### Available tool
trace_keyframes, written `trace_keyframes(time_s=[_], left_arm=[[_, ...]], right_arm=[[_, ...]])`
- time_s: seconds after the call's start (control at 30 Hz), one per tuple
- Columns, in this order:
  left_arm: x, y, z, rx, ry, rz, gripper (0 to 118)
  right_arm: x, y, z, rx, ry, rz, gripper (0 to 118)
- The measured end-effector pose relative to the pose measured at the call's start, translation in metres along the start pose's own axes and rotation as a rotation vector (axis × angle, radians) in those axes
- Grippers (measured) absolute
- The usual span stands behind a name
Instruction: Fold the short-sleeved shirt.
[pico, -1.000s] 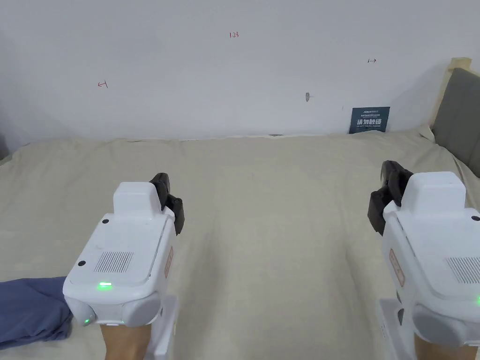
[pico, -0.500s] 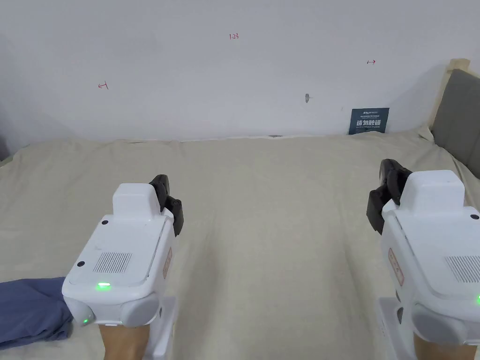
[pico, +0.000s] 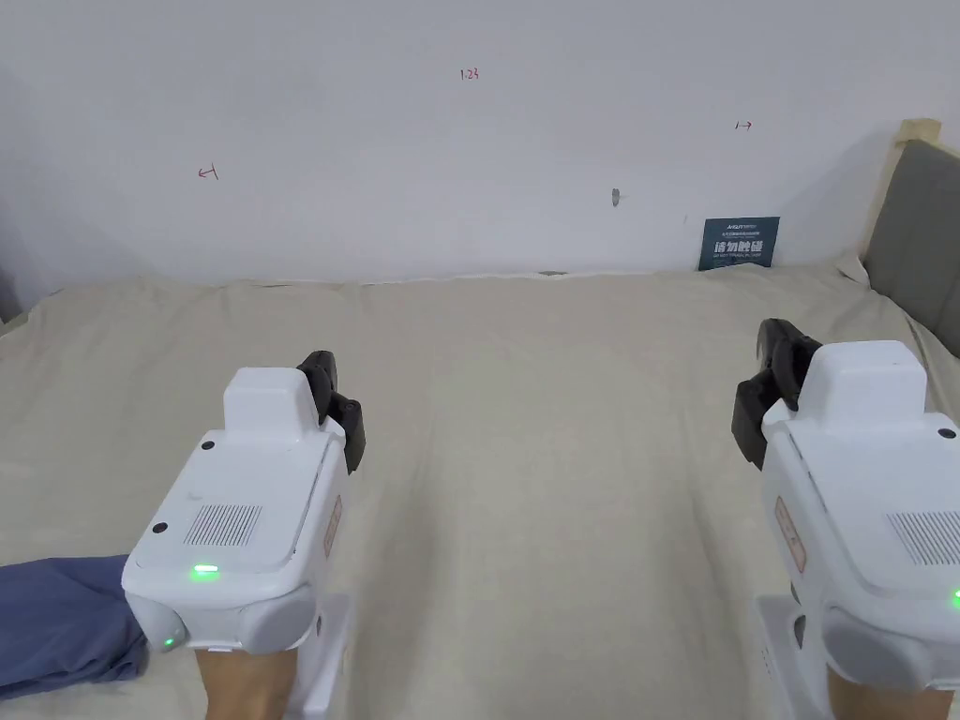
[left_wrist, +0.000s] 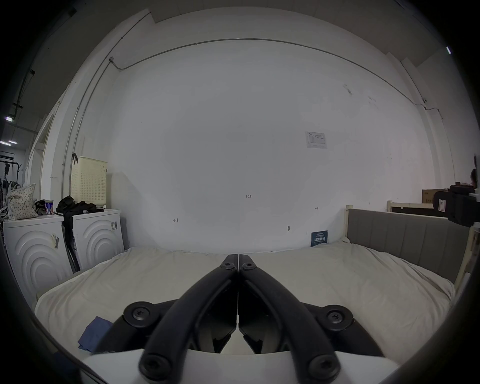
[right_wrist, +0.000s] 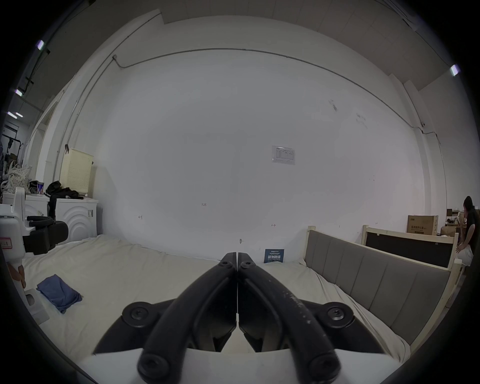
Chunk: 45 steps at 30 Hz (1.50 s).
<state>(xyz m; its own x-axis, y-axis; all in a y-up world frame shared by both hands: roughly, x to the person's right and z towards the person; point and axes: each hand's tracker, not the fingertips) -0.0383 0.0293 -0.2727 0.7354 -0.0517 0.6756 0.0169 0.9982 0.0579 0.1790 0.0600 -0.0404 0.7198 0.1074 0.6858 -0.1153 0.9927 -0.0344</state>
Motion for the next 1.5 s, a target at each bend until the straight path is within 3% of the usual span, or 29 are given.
trace_keyframes(time_s=[1.3,1.4,1.47,1.5], left_arm=[[-0.0032,-0.0025,-0.0004,-0.011,-0.014,0.000,1],[-0.0059,-0.0029,-0.0009,-0.007,-0.014,0.009,14],[-0.0065,-0.0032,-0.0017,-0.012,-0.017,0.017,38],[-0.0064,-0.0033,-0.0023,-0.013,-0.014,0.016,56]], right_arm=[[0.0012,-0.0014,0.0012,-0.007,-0.001,0.005,3],[0.0011,-0.0017,0.0006,-0.011,0.002,-0.005,14],[0.0013,-0.0015,-0.0004,-0.019,0.009,-0.014,29],[0.0011,-0.0015,-0.0005,-0.022,0.008,-0.014,41]])
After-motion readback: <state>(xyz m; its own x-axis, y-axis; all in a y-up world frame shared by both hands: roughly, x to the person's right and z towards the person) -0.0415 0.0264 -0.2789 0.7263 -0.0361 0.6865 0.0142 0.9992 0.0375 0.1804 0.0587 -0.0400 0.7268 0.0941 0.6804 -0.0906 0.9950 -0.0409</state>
